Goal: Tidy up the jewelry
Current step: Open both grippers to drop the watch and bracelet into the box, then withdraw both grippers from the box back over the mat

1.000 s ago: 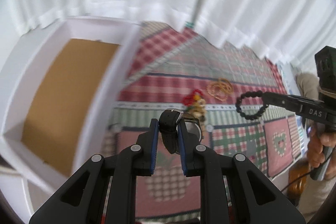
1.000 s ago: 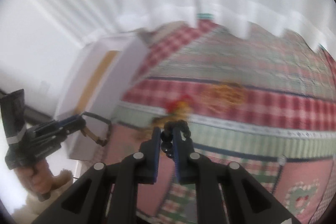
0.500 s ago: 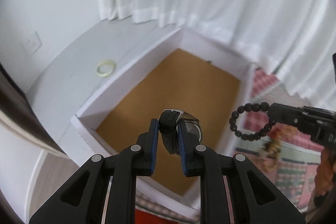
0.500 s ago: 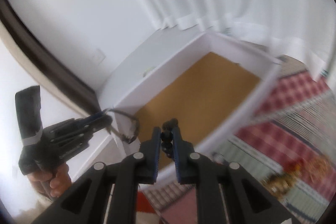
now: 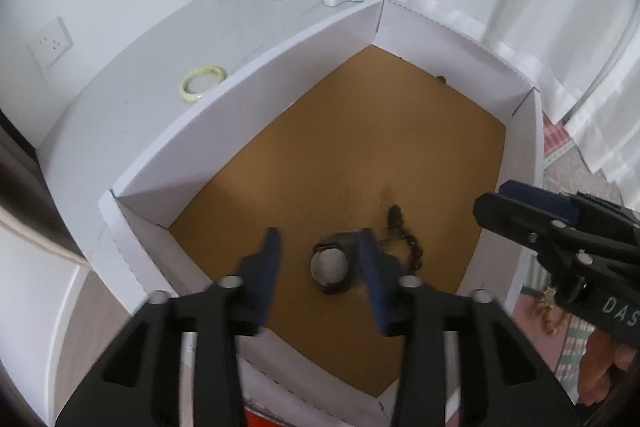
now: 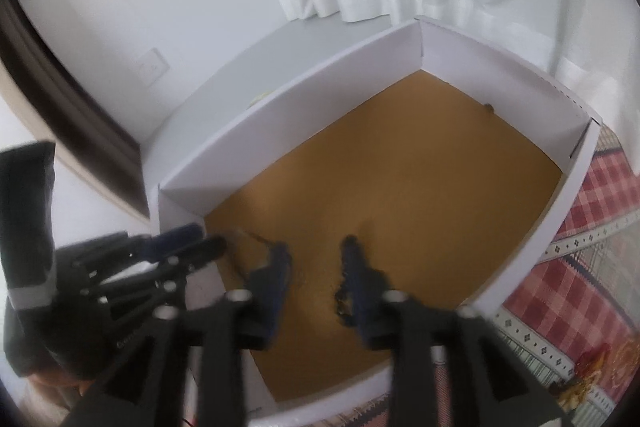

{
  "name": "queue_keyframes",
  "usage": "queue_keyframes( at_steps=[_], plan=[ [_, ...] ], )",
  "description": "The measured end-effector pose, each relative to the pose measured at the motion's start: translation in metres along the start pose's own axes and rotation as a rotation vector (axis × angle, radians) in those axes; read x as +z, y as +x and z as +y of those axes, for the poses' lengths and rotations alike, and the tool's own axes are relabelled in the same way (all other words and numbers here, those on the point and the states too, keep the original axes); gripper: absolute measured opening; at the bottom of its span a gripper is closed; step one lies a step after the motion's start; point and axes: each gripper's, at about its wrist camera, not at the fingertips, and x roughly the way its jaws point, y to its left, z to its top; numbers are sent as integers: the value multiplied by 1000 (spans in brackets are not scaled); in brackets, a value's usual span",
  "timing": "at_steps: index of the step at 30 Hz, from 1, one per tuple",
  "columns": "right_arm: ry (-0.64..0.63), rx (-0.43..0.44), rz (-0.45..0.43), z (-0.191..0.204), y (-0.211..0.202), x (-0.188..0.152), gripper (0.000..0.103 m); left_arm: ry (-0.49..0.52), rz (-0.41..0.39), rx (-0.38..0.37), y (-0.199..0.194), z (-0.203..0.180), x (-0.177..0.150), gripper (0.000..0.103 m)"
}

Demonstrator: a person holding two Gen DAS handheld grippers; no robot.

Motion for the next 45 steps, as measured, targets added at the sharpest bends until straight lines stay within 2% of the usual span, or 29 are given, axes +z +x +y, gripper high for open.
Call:
queue_keyframes(
  at_steps=[2, 3, 7, 12, 14, 16, 19, 21, 25, 32, 36, 41, 42, 44, 45],
  plan=[
    [-7, -7, 3, -2, -2, -2, 38, 17, -19, 7, -3, -4, -4, 60],
    [-10, -11, 6, -2, -4, -3, 38, 28, -29, 10, -4, -9, -9, 61],
    [16, -11, -10, -11, -12, -12, 38, 81, -23, 18, 2, -26, -24, 61],
    [46, -7, -56, -27, -37, -33, 38, 156, -87, 139, 7, -45, -47, 61],
    [54, -23, -79, -34, -50, -46, 38, 200, -66, 149, 14, -53, -54, 61],
    [59, -43, -102, -40, -63, -57, 38, 226, -83, 174, 13, -57, -60, 61],
    [61, -67, -134, -47, -82, -72, 38, 207, -91, 208, 12, -56, -59, 61],
    [60, -86, -154, -51, -94, -79, 38, 169, -83, 195, 13, -50, -56, 61],
    [62, -124, -178, -58, -116, -94, 38, 161, -59, 180, 18, -47, -54, 61],
    [111, -132, -201, -70, -142, -124, 38, 232, -52, 207, 16, -59, -61, 61],
    [127, -154, -205, -75, -156, -146, 38, 243, -57, 189, 9, -61, -68, 61],
    [133, -202, -214, -79, -172, -177, 38, 234, -82, 127, -4, -61, -76, 61],
    [132, -221, -220, -81, -176, -186, 38, 235, -99, 121, -9, -61, -77, 62],
    [128, -256, -227, -82, -182, -198, 38, 222, -152, 133, -25, -63, -81, 73],
    [124, -281, -232, -82, -186, -205, 43, 208, -183, 133, -34, -63, -83, 76]
  ],
)
